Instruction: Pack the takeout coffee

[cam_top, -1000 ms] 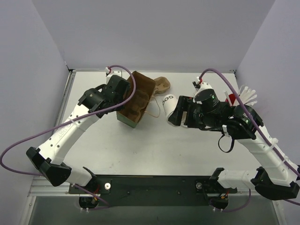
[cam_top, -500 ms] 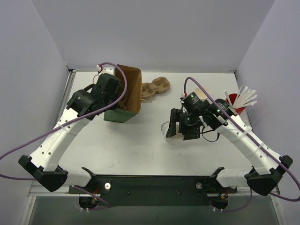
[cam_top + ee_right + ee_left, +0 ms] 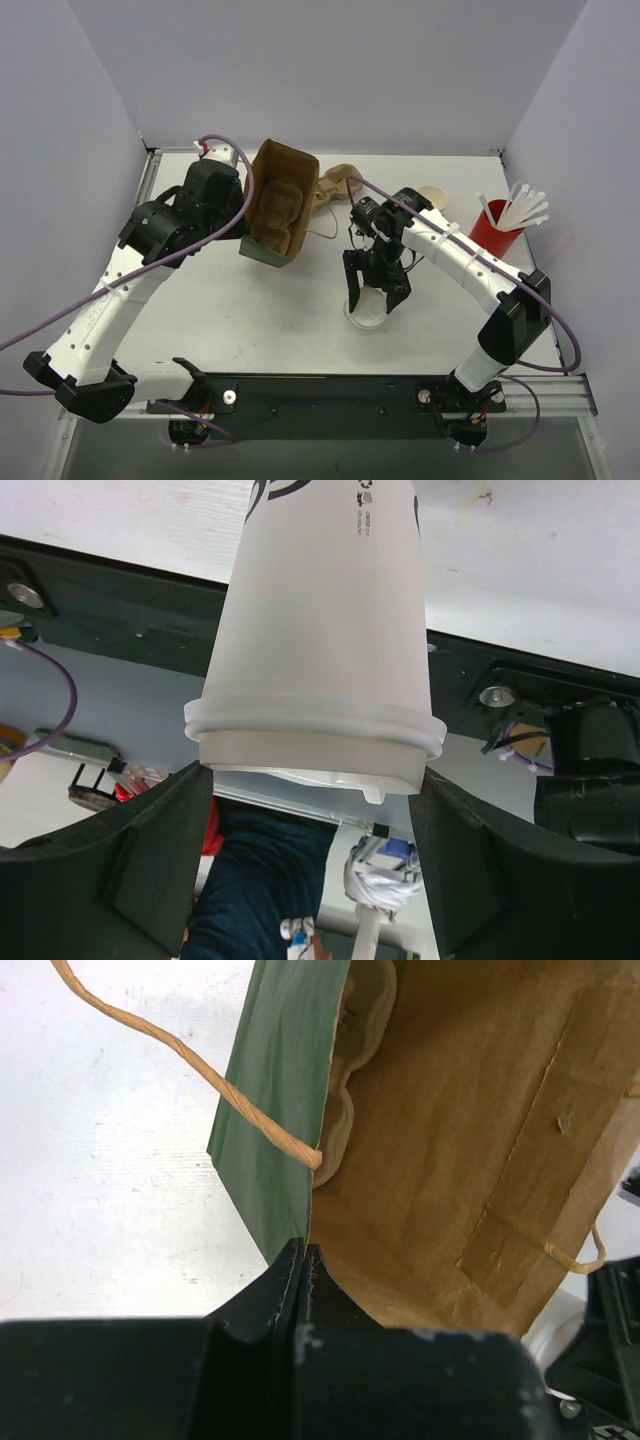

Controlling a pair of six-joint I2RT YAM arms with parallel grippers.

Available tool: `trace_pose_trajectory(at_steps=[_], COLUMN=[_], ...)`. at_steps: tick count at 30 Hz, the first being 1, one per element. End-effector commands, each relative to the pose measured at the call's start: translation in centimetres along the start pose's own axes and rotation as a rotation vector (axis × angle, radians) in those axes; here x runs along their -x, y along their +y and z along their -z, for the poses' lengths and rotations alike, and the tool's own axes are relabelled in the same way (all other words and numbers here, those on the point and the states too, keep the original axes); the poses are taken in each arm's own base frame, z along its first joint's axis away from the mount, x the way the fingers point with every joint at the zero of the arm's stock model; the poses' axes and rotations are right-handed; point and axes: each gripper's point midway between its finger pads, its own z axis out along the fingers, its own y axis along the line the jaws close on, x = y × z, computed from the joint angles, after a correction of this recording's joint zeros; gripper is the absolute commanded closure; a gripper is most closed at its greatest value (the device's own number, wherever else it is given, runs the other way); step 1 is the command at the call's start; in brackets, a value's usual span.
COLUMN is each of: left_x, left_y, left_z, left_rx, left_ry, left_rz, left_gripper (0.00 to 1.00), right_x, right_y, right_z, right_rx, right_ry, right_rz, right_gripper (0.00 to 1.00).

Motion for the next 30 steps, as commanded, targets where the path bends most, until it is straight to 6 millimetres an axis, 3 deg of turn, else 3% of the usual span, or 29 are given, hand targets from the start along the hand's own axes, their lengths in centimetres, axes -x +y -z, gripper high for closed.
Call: trace_pose_trajectory(at_steps=[1, 7, 13, 30], left_x=[1.2, 0.2, 0.5, 0.9], left_y=[-0.9, 0.0, 0.1, 0.3], left_z=[1.8, 1.3, 1.6, 1.7], left_rx=[-0.118, -0.134, -0.146, -0.153], left_ry=[-0.030, 0.010, 0.001, -0.011], left_rz=[0.070, 0.111, 0.116, 0.116], left_gripper=[1.00, 1.00, 1.00, 1.00], right_x=[-1.3, -1.0, -1.1, -0.2], right_y=[-1.4, -2.1, -2.5, -2.3], right_z=[0.4, -1.3, -2.2, -3.5], right_rx=[-0.063, -0.076, -0.078, -0.094], right_ry=[0.107, 0.183, 0.256, 0.320], right_rz=[0.015, -0.001, -0.014, -0.036], right_gripper=[0.41, 0.40, 0.40, 0.39])
